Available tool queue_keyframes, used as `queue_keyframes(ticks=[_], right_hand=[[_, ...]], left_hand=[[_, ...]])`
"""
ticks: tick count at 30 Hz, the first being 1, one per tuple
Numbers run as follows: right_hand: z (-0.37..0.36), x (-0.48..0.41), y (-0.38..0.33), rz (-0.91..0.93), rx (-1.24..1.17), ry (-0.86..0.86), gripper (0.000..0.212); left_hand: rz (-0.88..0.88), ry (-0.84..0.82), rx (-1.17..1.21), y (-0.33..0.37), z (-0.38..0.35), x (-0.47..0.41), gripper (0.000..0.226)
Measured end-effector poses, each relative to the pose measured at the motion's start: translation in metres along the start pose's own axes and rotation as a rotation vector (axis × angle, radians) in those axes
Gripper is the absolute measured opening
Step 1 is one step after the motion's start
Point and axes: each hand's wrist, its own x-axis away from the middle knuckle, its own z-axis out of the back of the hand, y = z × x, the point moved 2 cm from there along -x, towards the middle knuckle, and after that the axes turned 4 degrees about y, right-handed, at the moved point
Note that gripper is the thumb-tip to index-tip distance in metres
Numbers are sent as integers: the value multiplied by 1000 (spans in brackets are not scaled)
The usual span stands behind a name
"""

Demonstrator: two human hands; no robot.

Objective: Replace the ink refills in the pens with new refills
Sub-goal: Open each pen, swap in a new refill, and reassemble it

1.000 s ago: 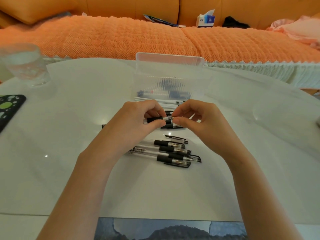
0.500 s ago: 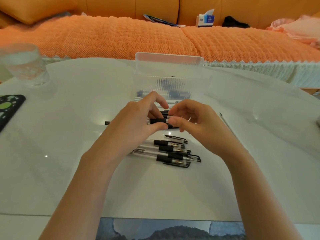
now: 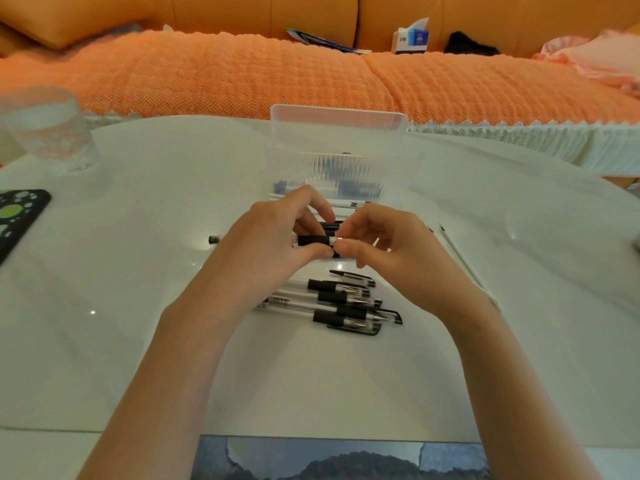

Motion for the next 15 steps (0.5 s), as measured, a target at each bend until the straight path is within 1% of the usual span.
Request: queue_keyframes(ticks=[1, 5, 8, 12, 15], right_hand=[[-1, 0, 0, -2, 1, 0, 7], [1, 1, -2, 0, -21, 43, 18], [3, 1, -3, 5, -20, 70, 15], [5, 1, -3, 4, -16, 105, 14], [5, 1, -3, 0, 1, 101, 12]], left_hand=[[3, -1, 0, 0, 0, 0, 29], [35, 9, 47, -4, 0, 0, 20], [61, 2, 72, -6, 0, 1, 11], [77, -27, 69, -9, 2, 2, 11], [74, 24, 60, -9, 4, 1, 3]])
